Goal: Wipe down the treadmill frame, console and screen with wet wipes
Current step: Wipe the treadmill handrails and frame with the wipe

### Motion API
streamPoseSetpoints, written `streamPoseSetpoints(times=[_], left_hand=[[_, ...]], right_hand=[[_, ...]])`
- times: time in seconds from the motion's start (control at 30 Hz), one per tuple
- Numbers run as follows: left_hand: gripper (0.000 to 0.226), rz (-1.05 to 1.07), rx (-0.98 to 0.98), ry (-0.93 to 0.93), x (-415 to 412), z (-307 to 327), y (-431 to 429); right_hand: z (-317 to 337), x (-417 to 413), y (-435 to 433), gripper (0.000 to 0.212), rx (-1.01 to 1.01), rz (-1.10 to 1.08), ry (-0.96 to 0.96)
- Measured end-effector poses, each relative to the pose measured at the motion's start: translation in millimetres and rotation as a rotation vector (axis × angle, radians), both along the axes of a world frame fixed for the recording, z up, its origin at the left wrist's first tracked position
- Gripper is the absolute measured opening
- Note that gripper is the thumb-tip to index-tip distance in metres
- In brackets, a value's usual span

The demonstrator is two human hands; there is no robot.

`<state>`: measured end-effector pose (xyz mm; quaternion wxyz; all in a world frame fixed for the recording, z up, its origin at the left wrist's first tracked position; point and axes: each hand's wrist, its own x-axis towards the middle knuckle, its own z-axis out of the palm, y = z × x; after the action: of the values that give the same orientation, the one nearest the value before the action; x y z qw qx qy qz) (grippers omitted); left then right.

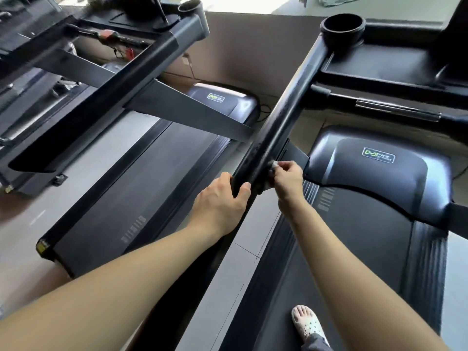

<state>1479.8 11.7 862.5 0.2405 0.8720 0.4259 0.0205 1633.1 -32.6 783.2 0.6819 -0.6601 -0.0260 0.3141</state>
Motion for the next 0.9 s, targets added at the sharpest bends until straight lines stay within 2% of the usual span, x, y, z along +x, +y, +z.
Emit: streamPoseSetpoints(times=[0.17, 0.27, 0.47, 0.57, 0.7, 0.9], left_hand=[[0.041, -0.023, 0.020, -0.010, -1, -3, 2], [0.041, -0.023, 0.023, -0.010, -1, -5, 3], [0.042, -0.031, 0.023, -0.024, -1, -9, 5], [0.042, -0.028, 0.014, -0.019, 0, -9, 6], [0.043, -0.030, 0.001, -0.015, 1, -7, 6], [0.044, -0.028, 0.002, -0.021, 0, -7, 6]], right_hand=[[-13, -67, -22, 0.006, -0.070, 0.012, -0.099], [-14, -112, -41, 0.008, -0.025, 0.073, -0.092], [-19, -65, -12, 0.006, 0.017, -0.105, -0.046], [-20, -103, -26, 0.010, 0.038, -0.091, -0.050], [-17, -148, -53, 0.012, 0.127, 0.008, 0.054], [-27, -91, -18, 0.008, 0.239, -0.201, 0.190]])
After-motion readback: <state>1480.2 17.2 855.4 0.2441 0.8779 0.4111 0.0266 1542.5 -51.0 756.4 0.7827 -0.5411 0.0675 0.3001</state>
